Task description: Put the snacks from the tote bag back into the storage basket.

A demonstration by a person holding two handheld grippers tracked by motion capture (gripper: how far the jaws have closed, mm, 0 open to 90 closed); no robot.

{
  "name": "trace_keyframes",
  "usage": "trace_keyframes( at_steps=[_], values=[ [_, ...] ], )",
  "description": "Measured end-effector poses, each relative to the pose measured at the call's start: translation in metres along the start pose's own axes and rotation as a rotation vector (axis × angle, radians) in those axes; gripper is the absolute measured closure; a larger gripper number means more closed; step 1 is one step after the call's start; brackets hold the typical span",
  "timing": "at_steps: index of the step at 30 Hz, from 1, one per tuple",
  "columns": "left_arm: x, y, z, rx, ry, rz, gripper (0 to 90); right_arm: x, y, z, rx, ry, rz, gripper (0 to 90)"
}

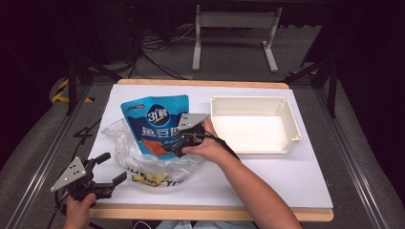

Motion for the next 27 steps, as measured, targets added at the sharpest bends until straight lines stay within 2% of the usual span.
trace_keyframes(
  at_steps=[1,2,3,5,11,15,19,27],
  values=[
    [0.0,0.0,0.0,0.0,0.0,0.0,6.5,0.0,0.0,0.0,0.0,0.0,0.0,9.6],
    [0.0003,0.0002,-0.0002,0.0,0.001,0.001,6.5,0.0006,0.0003,-0.0002,0.011,-0.02,0.0,18.0],
    [0.0003,0.0002,-0.0002,0.0,0.001,0.001,6.5,0.001,0.0002,-0.0005,0.019,-0.034,0.001,21.7],
    [0.0005,0.0003,0.0,-0.001,0.001,0.003,6.5,0.0023,-0.0004,-0.001,0.045,-0.038,0.031,32.7],
    [0.0008,0.0003,0.0004,-0.001,-0.001,0.004,6.6,-0.0005,-0.0027,0.0006,0.073,-0.056,0.056,45.3],
    [0.001,0.0004,0.0001,-0.002,-0.001,0.006,6.5,-0.0005,-0.0037,0.0011,0.083,-0.061,0.062,48.5],
    [0.0008,0.0005,0.0002,-0.01,-0.003,0.007,6.5,-0.0015,-0.0024,0.0011,0.075,-0.055,0.032,48.8],
    [0.0011,0.0007,0.0001,-0.012,-0.002,0.008,6.5,-0.0006,-0.0042,0.0009,0.088,-0.048,0.034,49.6]
  ],
)
Point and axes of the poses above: each handheld gripper's, and its own axes: z roughly backward along the jaws, y roughly out of its underside, x roughly to its left, the point moved 1 cm from there along -z, roughly forward along the jaws
